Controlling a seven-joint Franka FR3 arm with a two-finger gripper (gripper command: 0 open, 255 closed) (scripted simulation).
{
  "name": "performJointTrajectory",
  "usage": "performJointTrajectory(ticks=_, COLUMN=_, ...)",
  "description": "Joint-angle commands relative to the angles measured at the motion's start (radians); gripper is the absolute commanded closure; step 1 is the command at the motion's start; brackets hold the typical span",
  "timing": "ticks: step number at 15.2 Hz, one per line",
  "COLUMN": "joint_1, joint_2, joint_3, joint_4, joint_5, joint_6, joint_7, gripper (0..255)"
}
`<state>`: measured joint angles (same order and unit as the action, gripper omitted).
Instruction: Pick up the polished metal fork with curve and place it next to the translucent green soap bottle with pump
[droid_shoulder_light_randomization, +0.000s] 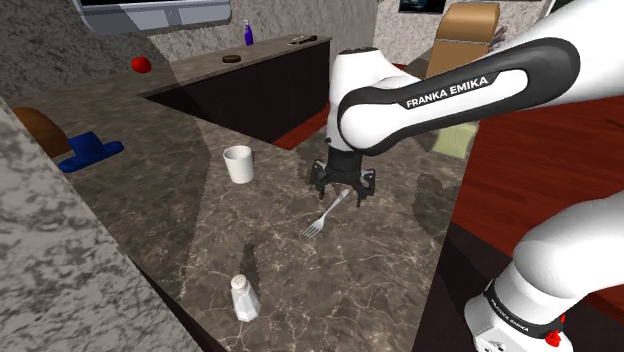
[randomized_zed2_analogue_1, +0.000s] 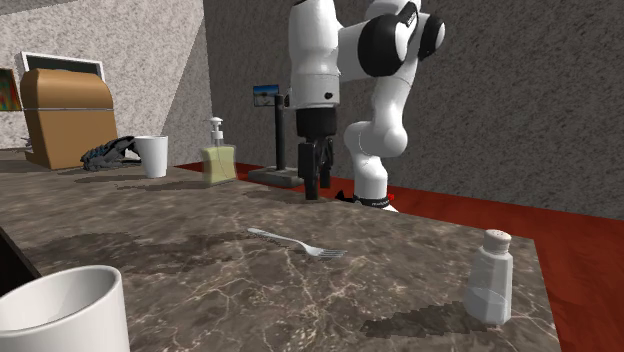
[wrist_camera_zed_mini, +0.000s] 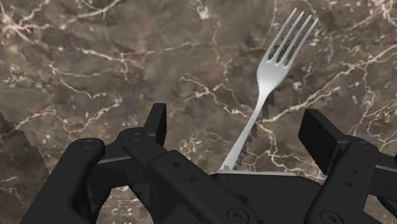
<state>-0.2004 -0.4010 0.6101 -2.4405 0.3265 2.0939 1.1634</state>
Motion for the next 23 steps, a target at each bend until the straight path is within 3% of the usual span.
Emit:
performJointTrajectory(ticks=1, joint_1=-0.043, joint_2=0.092, joint_3=0.064, joint_4=0.033, joint_5=-0.025, joint_6=0.053, joint_7=0.152, gripper=0)
performJointTrajectory(ticks=5, joint_1=-0.114, joint_2=0.274, joint_3=0.157, joint_4=0.103, joint_5=-0.13, joint_6=0.133, joint_7=0.427, gripper=0)
performJointTrajectory(ticks=13, joint_1=-0.114, joint_2=0.361, joint_3=0.174, joint_4=0.059, joint_5=-0.193, joint_6=0.247, joint_7=0.475, gripper=0)
performJointTrajectory(ticks=20, joint_1=-0.114, joint_2=0.361, joint_3=0.174, joint_4=0.059, joint_5=-0.193, joint_6=0.247, joint_7=0.475, gripper=0)
performJointTrajectory(ticks=21, joint_1=-0.114, joint_2=0.361, joint_3=0.174, joint_4=0.059, joint_5=-0.193, joint_6=0.247, joint_7=0.475, gripper=255)
performJointTrajectory(ticks=23, joint_1=-0.114, joint_2=0.362, joint_3=0.173, joint_4=0.059, joint_5=-0.193, joint_6=0.246, joint_7=0.475, gripper=255)
